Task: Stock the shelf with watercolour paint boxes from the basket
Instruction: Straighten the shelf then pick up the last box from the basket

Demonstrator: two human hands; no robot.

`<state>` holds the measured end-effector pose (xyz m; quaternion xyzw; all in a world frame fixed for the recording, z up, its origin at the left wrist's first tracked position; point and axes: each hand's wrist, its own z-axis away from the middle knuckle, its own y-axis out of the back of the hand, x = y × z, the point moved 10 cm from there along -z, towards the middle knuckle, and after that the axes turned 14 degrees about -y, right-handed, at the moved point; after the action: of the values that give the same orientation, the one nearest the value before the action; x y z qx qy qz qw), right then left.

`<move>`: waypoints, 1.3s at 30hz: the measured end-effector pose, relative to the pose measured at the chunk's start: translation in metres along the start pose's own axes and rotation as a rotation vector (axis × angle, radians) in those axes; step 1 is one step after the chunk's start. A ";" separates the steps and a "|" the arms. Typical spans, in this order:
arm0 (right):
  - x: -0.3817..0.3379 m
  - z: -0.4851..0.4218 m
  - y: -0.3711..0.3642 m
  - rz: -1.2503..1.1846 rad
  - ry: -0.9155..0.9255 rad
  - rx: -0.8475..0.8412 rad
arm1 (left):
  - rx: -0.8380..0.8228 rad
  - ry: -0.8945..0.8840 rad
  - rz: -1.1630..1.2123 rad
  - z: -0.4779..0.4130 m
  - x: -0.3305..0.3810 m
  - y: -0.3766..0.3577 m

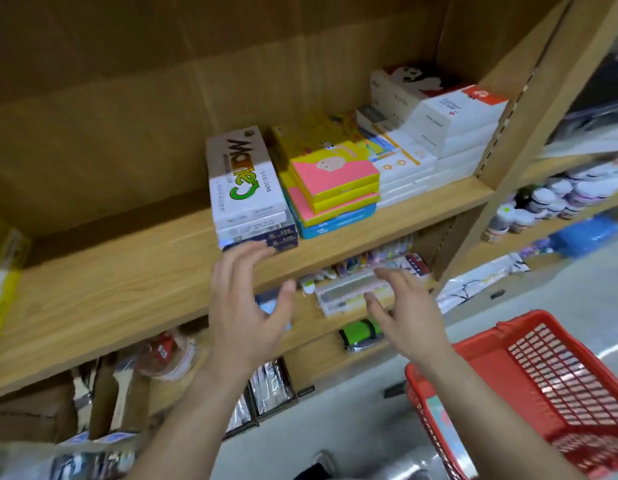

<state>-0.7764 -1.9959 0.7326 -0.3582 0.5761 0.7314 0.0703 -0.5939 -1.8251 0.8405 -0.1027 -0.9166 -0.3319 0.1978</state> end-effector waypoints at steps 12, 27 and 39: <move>0.434 0.069 -0.030 0.103 -0.877 -0.198 | -1.068 0.135 0.171 0.177 0.058 -0.393; 0.636 0.050 -0.220 0.111 -1.124 -0.409 | -1.121 -0.055 -0.064 0.285 0.020 -0.546; 0.555 0.050 -0.140 0.194 -0.817 -0.022 | -1.237 0.145 0.079 0.286 0.014 -0.545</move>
<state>-1.1342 -2.0774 0.2900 0.0167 0.5241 0.8226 0.2201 -0.8651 -2.0520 0.3365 -0.2094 -0.5344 -0.7999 0.1754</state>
